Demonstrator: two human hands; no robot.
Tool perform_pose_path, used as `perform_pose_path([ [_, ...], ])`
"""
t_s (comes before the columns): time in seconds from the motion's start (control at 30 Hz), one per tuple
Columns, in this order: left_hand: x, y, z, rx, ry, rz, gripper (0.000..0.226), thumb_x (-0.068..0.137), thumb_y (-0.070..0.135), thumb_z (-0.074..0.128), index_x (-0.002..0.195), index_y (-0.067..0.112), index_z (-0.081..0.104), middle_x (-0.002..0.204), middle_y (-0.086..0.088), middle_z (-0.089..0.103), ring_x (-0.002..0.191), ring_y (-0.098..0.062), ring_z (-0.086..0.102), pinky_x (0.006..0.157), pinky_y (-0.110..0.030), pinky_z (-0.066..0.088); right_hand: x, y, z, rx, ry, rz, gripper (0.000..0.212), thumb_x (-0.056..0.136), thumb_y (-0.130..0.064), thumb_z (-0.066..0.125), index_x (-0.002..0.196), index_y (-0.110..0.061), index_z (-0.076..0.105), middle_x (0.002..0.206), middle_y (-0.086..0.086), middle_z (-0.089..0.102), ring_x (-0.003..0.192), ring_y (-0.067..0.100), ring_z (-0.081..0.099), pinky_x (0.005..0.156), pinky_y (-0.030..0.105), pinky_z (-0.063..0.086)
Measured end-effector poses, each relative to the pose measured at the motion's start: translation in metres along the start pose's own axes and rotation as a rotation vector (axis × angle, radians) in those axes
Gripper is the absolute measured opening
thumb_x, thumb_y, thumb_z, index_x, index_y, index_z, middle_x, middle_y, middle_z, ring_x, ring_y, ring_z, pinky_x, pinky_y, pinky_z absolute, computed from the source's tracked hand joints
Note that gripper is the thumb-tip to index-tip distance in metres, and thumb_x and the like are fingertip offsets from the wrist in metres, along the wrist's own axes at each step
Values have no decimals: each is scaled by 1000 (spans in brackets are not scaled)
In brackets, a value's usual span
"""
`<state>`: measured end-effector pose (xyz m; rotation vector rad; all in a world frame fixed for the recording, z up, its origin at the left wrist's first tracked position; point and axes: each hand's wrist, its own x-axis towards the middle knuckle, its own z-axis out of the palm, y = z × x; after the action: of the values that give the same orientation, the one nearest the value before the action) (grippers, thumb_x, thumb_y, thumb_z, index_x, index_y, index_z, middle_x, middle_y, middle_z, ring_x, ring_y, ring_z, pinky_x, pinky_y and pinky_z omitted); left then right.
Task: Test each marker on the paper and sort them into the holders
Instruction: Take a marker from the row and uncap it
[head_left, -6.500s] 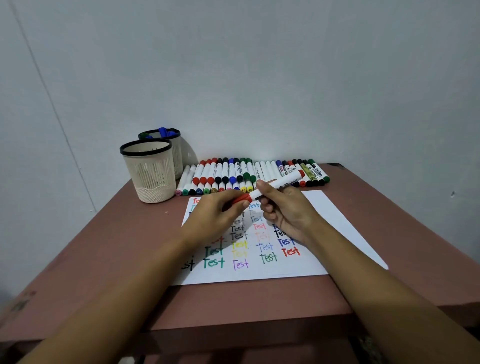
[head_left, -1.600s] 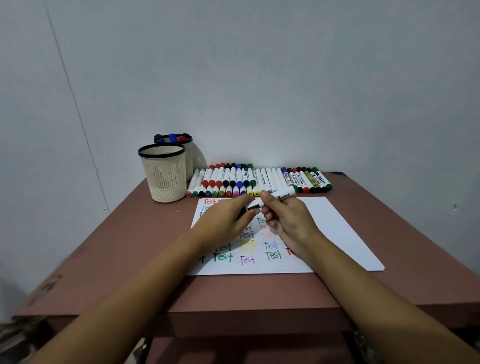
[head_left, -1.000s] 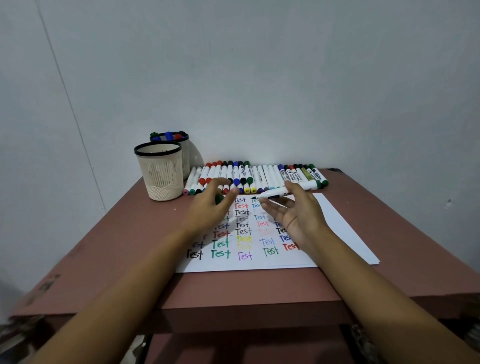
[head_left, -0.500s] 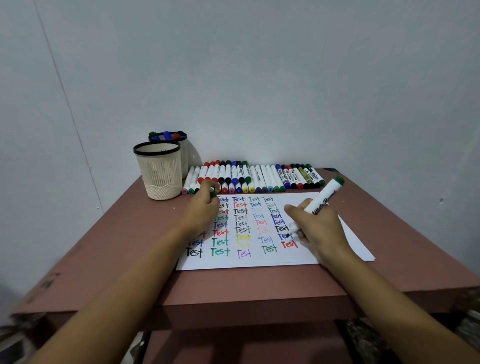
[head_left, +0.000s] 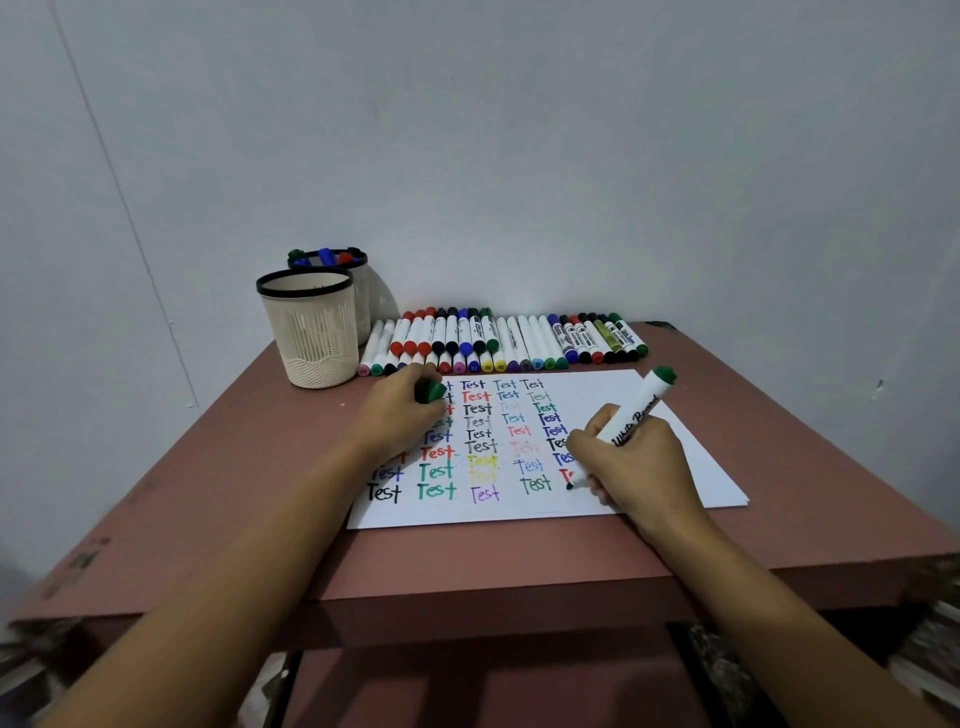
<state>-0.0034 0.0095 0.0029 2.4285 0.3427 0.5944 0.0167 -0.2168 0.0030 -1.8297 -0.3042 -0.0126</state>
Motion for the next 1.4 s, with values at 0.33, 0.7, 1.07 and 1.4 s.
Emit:
perform_pose_path([
  [0.33, -1, -1, 0, 22, -8, 22, 36, 89, 17, 60, 124, 12, 55, 121, -6, 59, 94, -9, 45, 75, -18, 33, 1, 2, 1, -24, 47, -22, 19, 79, -9, 60, 60, -13, 55, 51, 0, 58, 46, 13, 54, 51, 24, 41],
  [0.7, -1, 0, 1, 40, -5, 23, 33, 88, 18, 60, 121, 12, 56, 118, -6, 60, 92, -10, 46, 74, -20, 33, 1, 2, 0, 35, 63, -22, 28, 78, -7, 60, 55, -12, 46, 42, -5, 46, 34, 9, 43, 46, 21, 37],
  [1.07, 0, 0, 2, 50, -9, 30, 33, 88, 17, 60, 121, 12, 56, 118, -6, 60, 93, -10, 46, 75, -21, 33, -2, 1, 0, -73, 92, -59, 21, 79, -10, 61, 60, -9, 52, 59, 5, 57, 50, 15, 52, 41, 17, 36],
  [1.4, -1, 0, 1, 51, -12, 36, 34, 88, 17, 60, 121, 12, 56, 118, -7, 60, 93, -10, 46, 75, -20, 33, -4, -1, -1, -77, 145, -60, 27, 80, -9, 59, 56, -12, 47, 51, -3, 50, 41, 5, 50, 36, 12, 34],
])
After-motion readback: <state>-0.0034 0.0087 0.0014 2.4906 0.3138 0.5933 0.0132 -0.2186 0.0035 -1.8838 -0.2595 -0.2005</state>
